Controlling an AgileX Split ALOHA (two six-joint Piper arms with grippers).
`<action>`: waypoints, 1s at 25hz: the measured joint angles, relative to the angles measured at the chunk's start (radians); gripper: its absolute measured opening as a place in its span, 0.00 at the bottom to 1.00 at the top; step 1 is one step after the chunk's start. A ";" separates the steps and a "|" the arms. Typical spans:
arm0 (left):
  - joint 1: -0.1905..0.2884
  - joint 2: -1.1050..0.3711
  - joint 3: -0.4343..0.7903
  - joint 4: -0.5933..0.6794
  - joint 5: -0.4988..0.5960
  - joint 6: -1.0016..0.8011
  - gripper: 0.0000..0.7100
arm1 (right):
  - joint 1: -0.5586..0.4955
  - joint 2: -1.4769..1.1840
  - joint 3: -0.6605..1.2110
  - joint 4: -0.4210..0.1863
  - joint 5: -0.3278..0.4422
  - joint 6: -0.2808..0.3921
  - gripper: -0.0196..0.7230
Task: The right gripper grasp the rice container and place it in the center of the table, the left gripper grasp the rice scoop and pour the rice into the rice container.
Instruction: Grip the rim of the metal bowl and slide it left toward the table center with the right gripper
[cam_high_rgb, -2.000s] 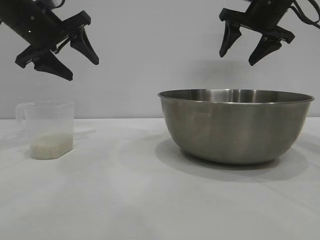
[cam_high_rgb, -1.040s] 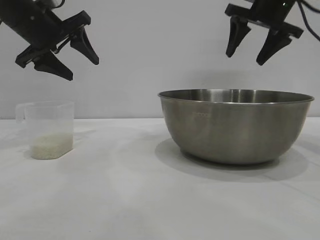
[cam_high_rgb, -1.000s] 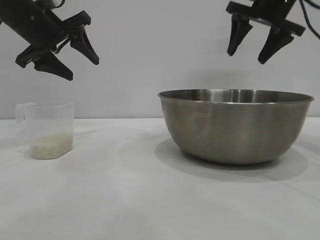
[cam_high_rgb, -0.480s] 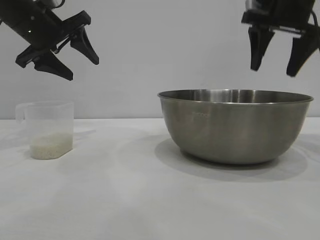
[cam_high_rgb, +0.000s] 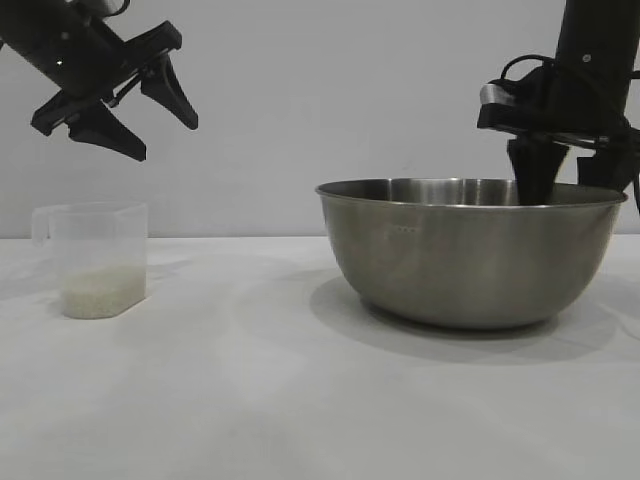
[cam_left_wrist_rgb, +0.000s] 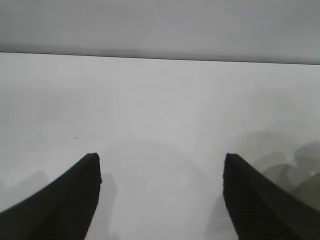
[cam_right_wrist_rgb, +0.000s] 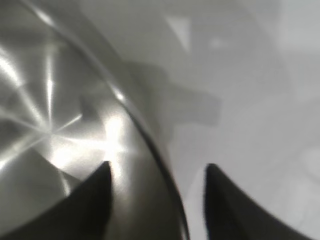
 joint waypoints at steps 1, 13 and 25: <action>0.000 0.000 0.000 0.000 0.000 0.000 0.71 | 0.000 0.004 0.002 -0.001 0.000 0.000 0.17; 0.000 0.000 0.000 0.000 0.000 0.000 0.71 | 0.082 0.013 0.004 0.104 -0.013 -0.055 0.03; 0.000 0.000 0.000 0.000 0.000 0.000 0.71 | 0.185 0.013 0.004 0.158 -0.013 -0.059 0.09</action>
